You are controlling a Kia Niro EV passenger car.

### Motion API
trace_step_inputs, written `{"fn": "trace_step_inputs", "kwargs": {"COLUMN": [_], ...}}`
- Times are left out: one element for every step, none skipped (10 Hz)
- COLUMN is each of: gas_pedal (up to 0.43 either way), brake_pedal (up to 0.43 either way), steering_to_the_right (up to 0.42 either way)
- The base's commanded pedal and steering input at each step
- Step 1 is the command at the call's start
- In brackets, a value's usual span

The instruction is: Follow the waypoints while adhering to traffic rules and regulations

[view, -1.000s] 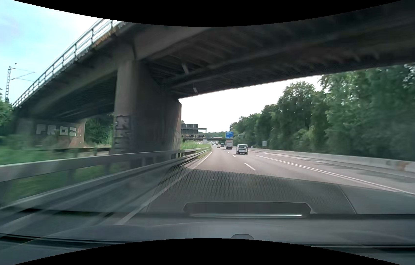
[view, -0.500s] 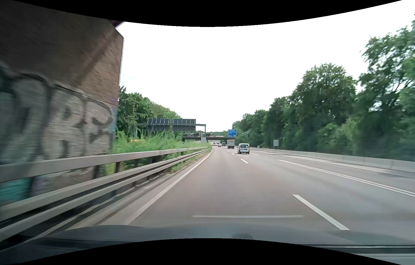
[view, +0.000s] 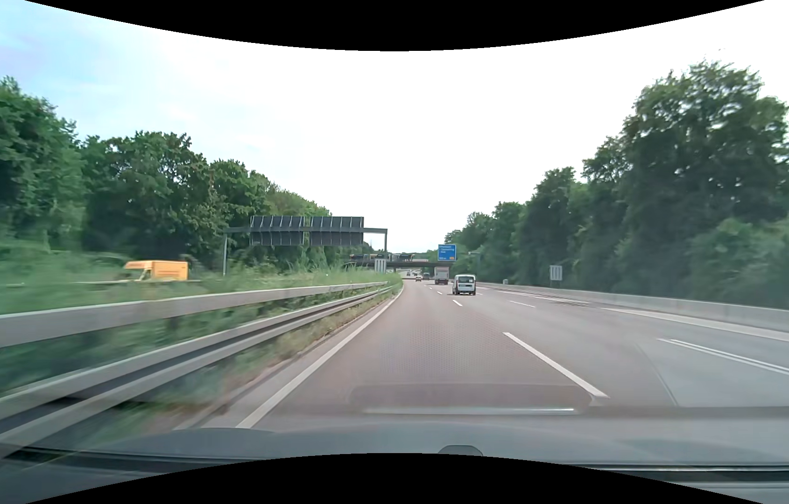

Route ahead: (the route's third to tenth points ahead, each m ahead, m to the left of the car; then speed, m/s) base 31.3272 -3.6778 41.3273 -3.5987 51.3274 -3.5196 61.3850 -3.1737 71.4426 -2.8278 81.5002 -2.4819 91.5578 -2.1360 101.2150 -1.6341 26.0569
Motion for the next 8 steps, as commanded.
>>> {"fn": "trace_step_inputs", "kwargs": {"gas_pedal": [0.118,0.13,0.13,0.13,0.138,0.15,0.15,0.157], "brake_pedal": [0.0,0.0,0.0,0.0,0.0,0.0,0.0,0.0], "steering_to_the_right": [-0.004,-0.004,-0.004,-0.005,-0.005,-0.006,-0.006,-0.006]}}
